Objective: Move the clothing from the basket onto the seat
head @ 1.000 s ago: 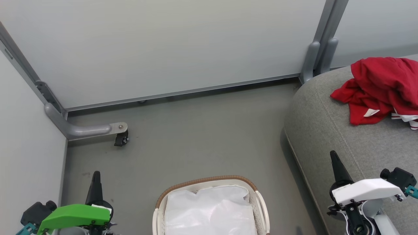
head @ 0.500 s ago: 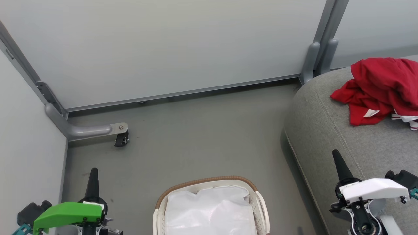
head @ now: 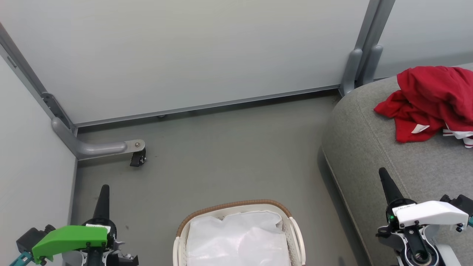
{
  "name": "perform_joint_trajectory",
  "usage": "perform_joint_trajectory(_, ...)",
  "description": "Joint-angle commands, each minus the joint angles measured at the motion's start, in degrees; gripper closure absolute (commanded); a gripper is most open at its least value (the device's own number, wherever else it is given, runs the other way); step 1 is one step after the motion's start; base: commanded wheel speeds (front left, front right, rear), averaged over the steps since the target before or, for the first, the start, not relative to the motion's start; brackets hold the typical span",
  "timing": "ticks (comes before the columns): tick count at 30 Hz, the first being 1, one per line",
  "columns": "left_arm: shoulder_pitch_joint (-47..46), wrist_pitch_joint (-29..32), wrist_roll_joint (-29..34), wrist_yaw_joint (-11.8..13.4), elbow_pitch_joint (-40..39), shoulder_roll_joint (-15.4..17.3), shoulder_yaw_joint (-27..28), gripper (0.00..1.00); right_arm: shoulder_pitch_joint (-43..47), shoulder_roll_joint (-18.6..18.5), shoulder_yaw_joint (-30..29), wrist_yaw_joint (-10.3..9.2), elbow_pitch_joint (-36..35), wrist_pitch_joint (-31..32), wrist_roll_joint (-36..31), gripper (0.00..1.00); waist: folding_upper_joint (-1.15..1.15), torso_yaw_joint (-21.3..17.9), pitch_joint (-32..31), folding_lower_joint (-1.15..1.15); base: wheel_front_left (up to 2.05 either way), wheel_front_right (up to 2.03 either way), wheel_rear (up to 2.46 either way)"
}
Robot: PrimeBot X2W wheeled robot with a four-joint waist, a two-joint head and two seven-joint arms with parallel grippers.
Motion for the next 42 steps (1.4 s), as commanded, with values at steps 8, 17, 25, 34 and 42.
perform_joint_trajectory(8, -1.67, 1.38, -4.43, -0.39, -0.77, 0.31, 0.83, 1.00, 0.37, -0.36, -0.71, -0.03, -0.96, 1.33, 4.88, 1.00, 0.00, 0.03, -0.10, 0.00, 0.00, 0.00, 0.00)
perform_joint_trajectory(17, -1.96, 2.47, -7.97, -0.56, -1.11, 0.34, 1.35, 1.00, 0.52, -0.39, -1.25, -0.03, -1.37, 2.43, 9.06, 1.00, 0.00, 0.07, -0.21, 0.00, 0.00, 0.00, 0.00)
perform_joint_trajectory(25, -2.10, 3.32, -10.82, -0.70, -1.38, 0.35, 1.80, 1.00, 0.62, -0.42, -1.66, -0.03, -1.69, 3.26, 12.44, 1.00, 0.00, 0.10, -0.30, 0.00, 0.00, 0.00, 0.00)
perform_joint_trajectory(34, -2.50, 4.19, -13.83, -0.77, -1.61, 0.37, 2.22, 1.00, 0.75, -0.44, -2.06, -0.03, -1.98, 4.19, 15.99, 1.00, 0.00, 0.13, -0.41, 0.00, 0.00, 0.00, 0.00)
perform_joint_trajectory(42, -2.39, 4.74, -15.39, -0.86, -1.67, 0.38, 2.40, 1.00, 0.84, -0.45, -2.30, -0.03, -2.15, 4.69, 17.83, 1.00, 0.00, 0.15, -0.47, 0.00, 0.00, 0.00, 0.00)
